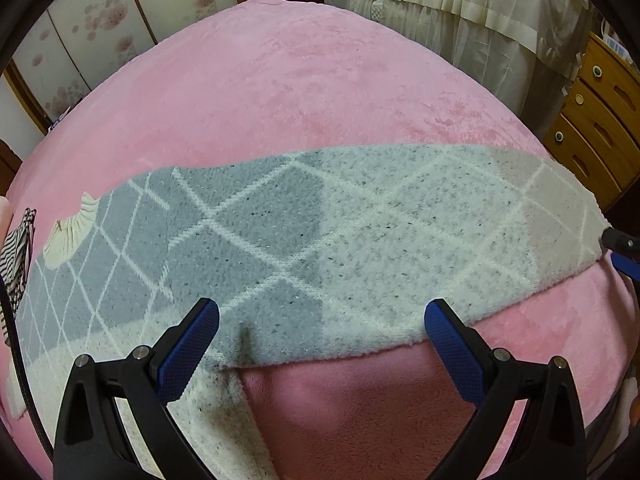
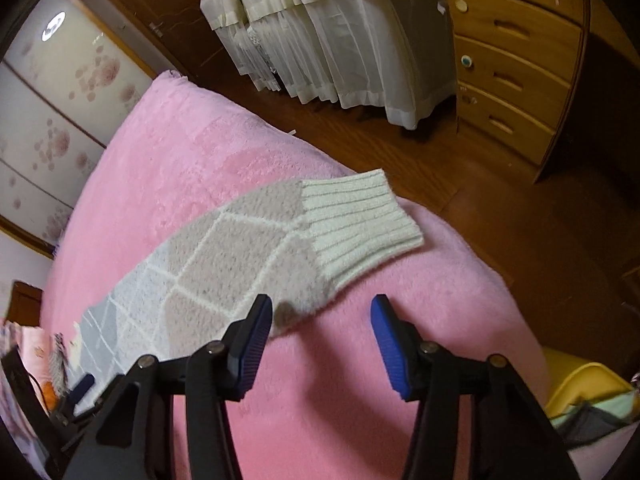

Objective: Fold small clothes
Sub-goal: 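Move the right gripper to the sweater sleeve cuff and grasp it, then lift the cuff with the right gripper, fold sleeve across the body, release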

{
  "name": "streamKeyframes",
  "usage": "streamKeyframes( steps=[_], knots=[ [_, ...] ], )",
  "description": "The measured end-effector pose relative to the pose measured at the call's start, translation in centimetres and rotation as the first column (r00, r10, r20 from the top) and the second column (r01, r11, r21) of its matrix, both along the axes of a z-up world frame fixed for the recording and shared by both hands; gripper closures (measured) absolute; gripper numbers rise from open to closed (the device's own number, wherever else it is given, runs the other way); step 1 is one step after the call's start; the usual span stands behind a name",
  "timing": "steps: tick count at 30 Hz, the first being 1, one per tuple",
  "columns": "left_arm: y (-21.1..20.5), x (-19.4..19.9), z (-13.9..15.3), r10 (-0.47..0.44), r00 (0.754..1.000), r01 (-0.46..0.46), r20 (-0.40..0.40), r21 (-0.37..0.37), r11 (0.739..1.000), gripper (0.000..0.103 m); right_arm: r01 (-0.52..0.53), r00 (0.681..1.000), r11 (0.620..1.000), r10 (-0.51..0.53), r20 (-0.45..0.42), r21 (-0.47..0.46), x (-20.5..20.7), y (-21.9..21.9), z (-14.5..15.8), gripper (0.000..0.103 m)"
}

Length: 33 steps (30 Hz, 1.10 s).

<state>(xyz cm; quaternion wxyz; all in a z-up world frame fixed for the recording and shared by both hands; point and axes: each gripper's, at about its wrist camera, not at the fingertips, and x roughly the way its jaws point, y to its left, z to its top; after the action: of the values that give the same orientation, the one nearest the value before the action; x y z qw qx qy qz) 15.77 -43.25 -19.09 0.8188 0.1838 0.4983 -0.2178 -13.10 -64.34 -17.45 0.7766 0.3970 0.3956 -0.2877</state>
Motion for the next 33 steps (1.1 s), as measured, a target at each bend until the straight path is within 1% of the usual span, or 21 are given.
streamKeyframes(
  steps=[2, 4, 5, 6, 7, 8, 10, 13, 15, 17, 20, 21, 22, 24, 26, 27, 29, 31, 33],
  knots=[
    [0.2, 0.0, 0.0, 0.005, 1.0, -0.006, -0.006, -0.006, 1.0, 0.001, 0.012, 1.0, 1.0, -0.012, 0.019, 0.021, 0.2, -0.5, -0.4, 0.051],
    [0.6, 0.0, 0.0, 0.013, 1.0, -0.014, -0.012, -0.013, 1.0, 0.001, 0.027, 0.999, 0.999, -0.029, 0.036, 0.039, 0.6, -1.2, -0.9, 0.057],
    [0.7, 0.0, 0.1, 0.016, 1.0, -0.016, -0.014, -0.014, 1.0, 0.001, 0.034, 0.999, 0.998, -0.035, 0.037, 0.045, 0.9, -1.4, -1.2, 0.065],
    [1.0, 0.0, 0.2, 0.02, 1.0, -0.02, -0.015, -0.016, 1.0, 0.001, 0.037, 0.999, 0.998, -0.039, 0.037, 0.045, 1.2, -1.7, -1.4, 0.076],
    [1.1, 0.0, 0.3, 0.024, 1.0, -0.024, -0.013, -0.016, 1.0, 0.001, 0.034, 0.999, 0.999, -0.036, 0.036, 0.039, 1.5, -1.7, -1.4, 0.081],
    [1.3, 0.0, 0.4, 0.027, 1.0, -0.028, -0.011, -0.017, 0.999, 0.001, 0.03, 0.999, 0.999, -0.031, 0.039, 0.032, 1.7, -1.7, -1.3, 0.09],
    [1.9, 0.1, 0.9, 0.041, 0.999, -0.041, 0.002, -0.019, 0.999, 0.001, 0.031, 0.998, 1.0, -0.031, 0.048, -0.002, 1.8, -1.3, -0.6, 0.092],
    [3.1, 0.4, 1.9, 0.065, 0.998, -0.065, 0.019, -0.03, 0.997, 0.001, 0.014, 0.998, 0.996, -0.008, 0.068, -0.093, 1.7, 0.2, 1.6, 0.093],
    [4.2, 0.6, 2.9, 0.084, 0.996, -0.083, 0.031, -0.042, 0.996, 0.001, -0.008, 0.994, 0.988, 0.024, 0.103, -0.153, 1.8, 1.6, 3.9, 0.094],
    [5.3, 0.7, 3.7, 0.102, 0.994, -0.1, 0.042, -0.051, 0.994, 0.001, -0.03, 0.988, 0.982, 0.057, 0.14, -0.187, 1.9, 2.9, 6.1, 0.094],
    [8.0, 1.1, 5.5, 0.142, 0.988, -0.138, 0.063, -0.064, 0.988, 0.001, -0.093, 0.969, 0.964, 0.146, 0.2, -0.25, 2.8, 5.8, 10.0, 0.094],
    [9.5, 1.4, 6.4, 0.161, 0.984, -0.156, 0.073, -0.069, 0.985, 0.001, -0.129, 0.956, 0.951, 0.195, 0.22, -0.281, 3.4, 7.4, 11.6, 0.094],
    [10.5, 1.5, 6.9, 0.172, 0.982, -0.167, 0.079, -0.072, 0.983, 0.001, -0.15, 0.947, 0.942, 0.224, 0.231, -0.299, 3.7, 8.5, 12.5, 0.094],
    [13.4, 1.9, 8.3, 0.208, 0.973, -0.2, 0.097, -0.085, 0.976, 0.001, -0.216, 0.916, 0.915, 0.31, 0.253, -0.341, 5.1, 11.4, 14.7, 0.094],
    [16.0, 2.2, 9.3, 0.242, 0.964, -0.232, 0.106, -0.098, 0.968, 0.001, -0.291, 0.875, 0.88, 0.403, 0.266, -0.376, 7.0, 14.8, 16.5, 0.094],
    [17.7, 2.4, 9.8, 0.266, 0.958, -0.255, 0.109, -0.108, 0.961, 0.001, -0.317, 0.858, 0.865, 0.436, 0.27, -0.389, 7.6, 16.2, 17.1, 0.094],
    [21.1, 2.5, 10.6, 0.308, 0.945, -0.294, 0.113, -0.126, 0.948, 0.001, -0.381, 0.814, 0.822, 0.516, 0.268, -0.424, 9.9, 19.6, 18.2, 0.094],
    [24.6, 2.6, 11.2, 0.352, 0.929, -0.335, 0.115, -0.145, 0.931, 0.001, -0.427, 0.782, 0.786, 0.569, 0.255, -0.447, 12.0, 22.3, 18.6, 0.094],
    [27.8, 2.8, 11.5, 0.387, 0.915, -0.368, 0.116, -0.154, 0.917, 0.001, -0.486, 0.742, 0.75, 0.625, 0.243, -0.448, 14.4, 25.5, 18.5, 0.094]
  ],
)
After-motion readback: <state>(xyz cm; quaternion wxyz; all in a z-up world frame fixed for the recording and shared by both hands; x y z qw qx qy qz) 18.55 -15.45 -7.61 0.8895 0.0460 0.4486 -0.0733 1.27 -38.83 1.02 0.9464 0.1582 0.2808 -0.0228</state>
